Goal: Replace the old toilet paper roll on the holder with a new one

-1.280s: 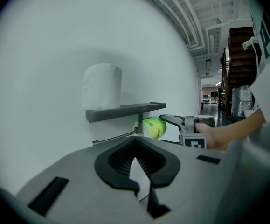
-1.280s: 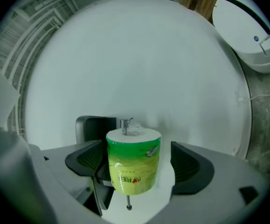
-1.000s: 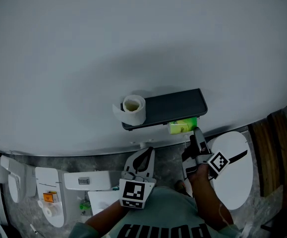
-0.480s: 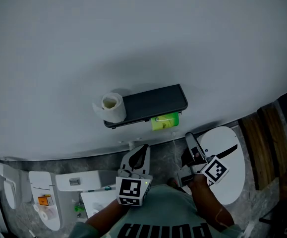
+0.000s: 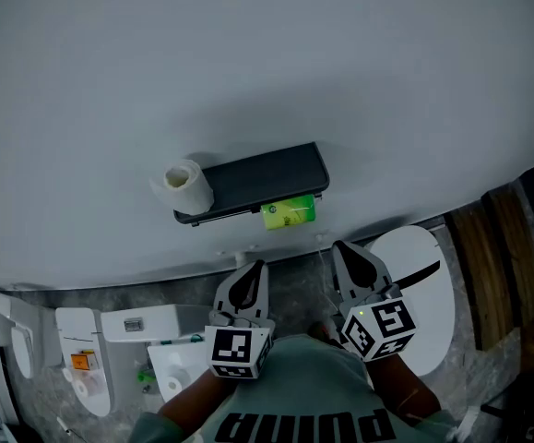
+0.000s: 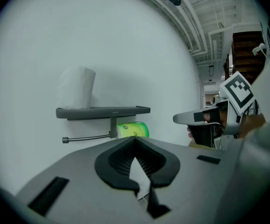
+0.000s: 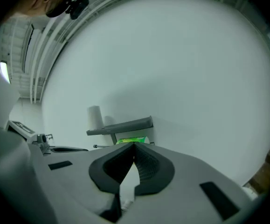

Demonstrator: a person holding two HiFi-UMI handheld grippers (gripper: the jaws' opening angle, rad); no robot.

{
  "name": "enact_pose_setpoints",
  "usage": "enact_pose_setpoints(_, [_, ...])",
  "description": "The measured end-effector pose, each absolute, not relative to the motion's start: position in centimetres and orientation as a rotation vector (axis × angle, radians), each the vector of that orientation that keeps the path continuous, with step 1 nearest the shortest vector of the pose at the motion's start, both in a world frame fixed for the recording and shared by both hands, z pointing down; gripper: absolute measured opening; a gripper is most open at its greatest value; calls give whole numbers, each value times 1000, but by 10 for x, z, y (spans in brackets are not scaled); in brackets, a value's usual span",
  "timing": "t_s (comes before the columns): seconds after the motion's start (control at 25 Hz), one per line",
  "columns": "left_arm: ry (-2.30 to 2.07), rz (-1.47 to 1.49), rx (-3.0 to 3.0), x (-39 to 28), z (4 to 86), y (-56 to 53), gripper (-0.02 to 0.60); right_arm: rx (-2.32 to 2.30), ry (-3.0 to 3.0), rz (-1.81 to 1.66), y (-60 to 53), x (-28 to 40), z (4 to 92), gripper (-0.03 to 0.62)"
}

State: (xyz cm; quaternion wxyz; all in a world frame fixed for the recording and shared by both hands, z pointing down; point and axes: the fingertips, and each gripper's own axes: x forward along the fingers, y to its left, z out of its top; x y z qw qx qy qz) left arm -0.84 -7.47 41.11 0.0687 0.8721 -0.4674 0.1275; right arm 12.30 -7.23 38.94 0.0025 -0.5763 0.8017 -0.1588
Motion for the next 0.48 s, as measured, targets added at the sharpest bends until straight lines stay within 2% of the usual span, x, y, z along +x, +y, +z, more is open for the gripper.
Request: enact_pose_setpoints(0.48, [-1612,425,2513,2,403,-41,5,-1704,2699,-257,-57,134,379,9])
